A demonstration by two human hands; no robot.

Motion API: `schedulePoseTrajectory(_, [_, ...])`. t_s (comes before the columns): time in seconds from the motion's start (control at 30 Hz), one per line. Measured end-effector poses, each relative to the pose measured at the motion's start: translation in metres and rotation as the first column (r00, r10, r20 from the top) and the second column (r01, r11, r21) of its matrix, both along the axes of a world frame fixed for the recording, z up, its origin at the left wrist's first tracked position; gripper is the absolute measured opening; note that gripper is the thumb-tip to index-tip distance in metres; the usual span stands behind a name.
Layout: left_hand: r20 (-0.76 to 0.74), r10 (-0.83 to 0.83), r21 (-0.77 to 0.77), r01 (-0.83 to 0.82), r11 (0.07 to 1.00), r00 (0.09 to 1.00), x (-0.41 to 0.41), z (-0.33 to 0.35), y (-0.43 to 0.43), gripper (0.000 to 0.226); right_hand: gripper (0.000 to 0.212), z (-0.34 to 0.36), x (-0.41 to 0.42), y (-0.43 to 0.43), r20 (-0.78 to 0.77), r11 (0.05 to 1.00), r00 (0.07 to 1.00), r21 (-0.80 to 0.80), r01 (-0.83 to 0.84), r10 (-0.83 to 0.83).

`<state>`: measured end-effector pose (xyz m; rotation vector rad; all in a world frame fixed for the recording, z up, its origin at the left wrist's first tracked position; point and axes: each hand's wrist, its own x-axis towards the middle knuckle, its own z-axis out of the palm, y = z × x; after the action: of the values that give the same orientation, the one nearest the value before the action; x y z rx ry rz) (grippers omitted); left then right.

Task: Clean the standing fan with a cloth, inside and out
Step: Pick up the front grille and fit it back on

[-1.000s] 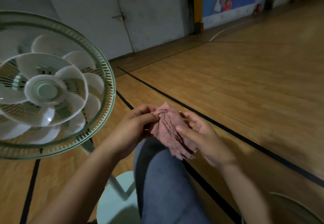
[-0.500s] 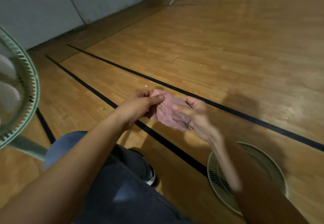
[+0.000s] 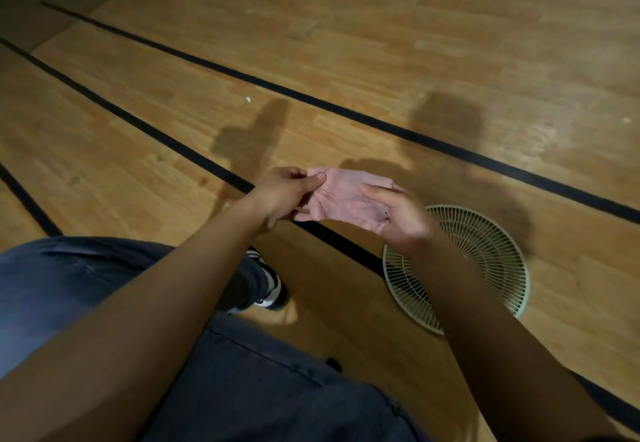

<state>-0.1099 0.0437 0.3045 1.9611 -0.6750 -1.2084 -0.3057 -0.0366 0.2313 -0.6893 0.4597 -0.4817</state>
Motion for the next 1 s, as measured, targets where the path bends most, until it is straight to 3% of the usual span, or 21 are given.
schedulePoseTrajectory(0.13, [0.061, -0.101, 0.156, 0.091, 0.984, 0.993, 0.006, -0.04, 0.006, 0.038, 0.037, -0.034, -0.011, 0.009, -0.048, 1.0, 0.999, 0.018, -0.026, 0.027])
schedulePoseTrajectory(0.2, [0.091, -0.176, 0.239, 0.15, 0.959, 0.98, 0.01, -0.054, 0.013, 0.037, 0.038, -0.055, -0.013, 0.012, -0.188, 1.0, 0.982, 0.024, 0.015, -0.01])
schedulePoseTrajectory(0.37, [0.211, -0.279, 0.353, 0.193, 0.915, 0.937, 0.021, -0.09, 0.023, 0.021, 0.031, -0.109, -0.01, 0.026, -0.534, 0.989, 0.843, 0.076, 0.129, -0.069])
schedulePoseTrajectory(0.53, [0.238, -0.354, 0.419, 0.233, 0.878, 0.904, 0.024, -0.113, 0.026, 0.025, 0.035, -0.134, 0.007, 0.035, -0.648, 0.957, 0.758, 0.168, 0.237, -0.074])
schedulePoseTrajectory(0.67, [0.242, -0.418, 0.435, 0.287, 0.853, 0.876, 0.021, -0.12, 0.024, 0.026, 0.034, -0.142, 0.028, 0.033, -0.623, 0.96, 0.779, 0.172, 0.221, -0.068])
schedulePoseTrajectory(0.73, [0.229, -0.452, 0.444, 0.32, 0.837, 0.862, 0.02, -0.121, 0.023, 0.026, 0.031, -0.149, 0.032, 0.028, -0.716, 0.98, 0.693, 0.07, 0.186, -0.08])
schedulePoseTrajectory(0.83, [0.213, -0.484, 0.466, 0.347, 0.814, 0.848, 0.022, -0.121, 0.023, 0.03, 0.027, -0.162, 0.016, 0.019, -0.854, 0.979, 0.487, -0.119, 0.163, -0.185])
schedulePoseTrajectory(0.9, [0.209, -0.486, 0.475, 0.346, 0.809, 0.848, 0.022, -0.121, 0.022, 0.03, 0.023, -0.168, -0.012, 0.022, -0.892, 0.977, 0.418, -0.103, 0.187, -0.173])
schedulePoseTrajectory(1.0, [0.209, -0.504, 0.485, 0.359, 0.797, 0.838, 0.023, -0.122, 0.022, 0.03, 0.035, -0.177, -0.059, 0.037, -0.938, 0.947, 0.289, -0.098, 0.306, -0.191])
